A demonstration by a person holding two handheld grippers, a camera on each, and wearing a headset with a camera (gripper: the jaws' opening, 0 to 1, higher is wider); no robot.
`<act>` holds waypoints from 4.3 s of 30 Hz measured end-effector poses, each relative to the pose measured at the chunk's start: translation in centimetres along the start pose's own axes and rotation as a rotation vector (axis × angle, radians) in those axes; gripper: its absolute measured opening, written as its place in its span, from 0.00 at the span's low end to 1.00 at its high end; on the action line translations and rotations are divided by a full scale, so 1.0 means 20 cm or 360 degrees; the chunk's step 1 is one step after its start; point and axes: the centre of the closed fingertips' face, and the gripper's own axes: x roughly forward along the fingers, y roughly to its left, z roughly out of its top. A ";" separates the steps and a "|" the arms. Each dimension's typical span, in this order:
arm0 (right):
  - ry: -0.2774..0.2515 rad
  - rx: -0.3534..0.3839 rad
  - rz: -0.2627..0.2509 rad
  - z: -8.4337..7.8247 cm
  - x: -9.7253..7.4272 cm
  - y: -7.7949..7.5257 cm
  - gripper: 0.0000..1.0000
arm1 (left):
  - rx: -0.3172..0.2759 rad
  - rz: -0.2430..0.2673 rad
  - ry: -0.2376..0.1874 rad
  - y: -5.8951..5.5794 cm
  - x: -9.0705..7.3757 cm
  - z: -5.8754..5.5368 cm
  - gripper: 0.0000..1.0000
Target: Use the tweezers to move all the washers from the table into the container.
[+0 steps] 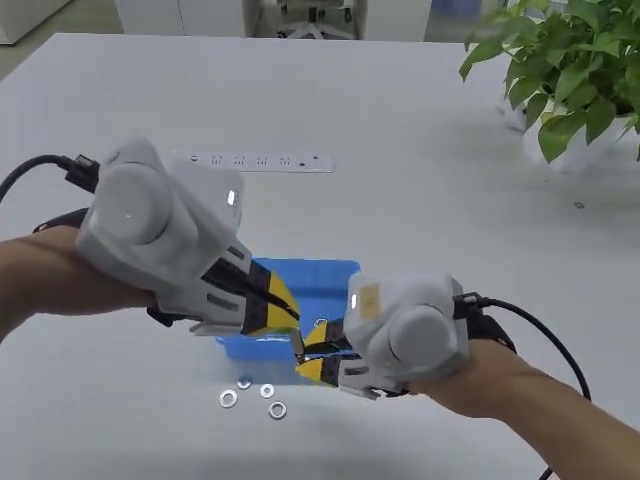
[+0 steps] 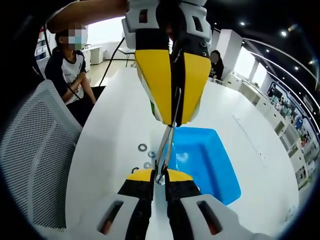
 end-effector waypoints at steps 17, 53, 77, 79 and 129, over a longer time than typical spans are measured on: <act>-0.0036 0.0040 -0.0073 0.01 -0.04 -0.17 0.10 | 0.0072 0.0019 -0.0005 0.14 -0.01 0.06 0.06; -0.0003 0.0214 -0.0076 -0.17 0.15 -0.33 0.10 | 0.0032 0.0004 0.0061 0.32 0.16 -0.12 0.06; -0.0018 0.0169 -0.0089 -0.11 0.10 -0.31 0.10 | 0.0045 0.0032 0.0051 0.30 0.09 -0.07 0.06; -0.0022 0.0156 -0.0096 -0.09 0.09 -0.31 0.10 | 0.0051 0.0036 0.0047 0.30 0.08 -0.06 0.06; -0.0025 0.0087 0.0028 0.00 0.17 0.14 0.10 | -0.0010 0.0002 0.0127 -0.10 0.00 -0.17 0.06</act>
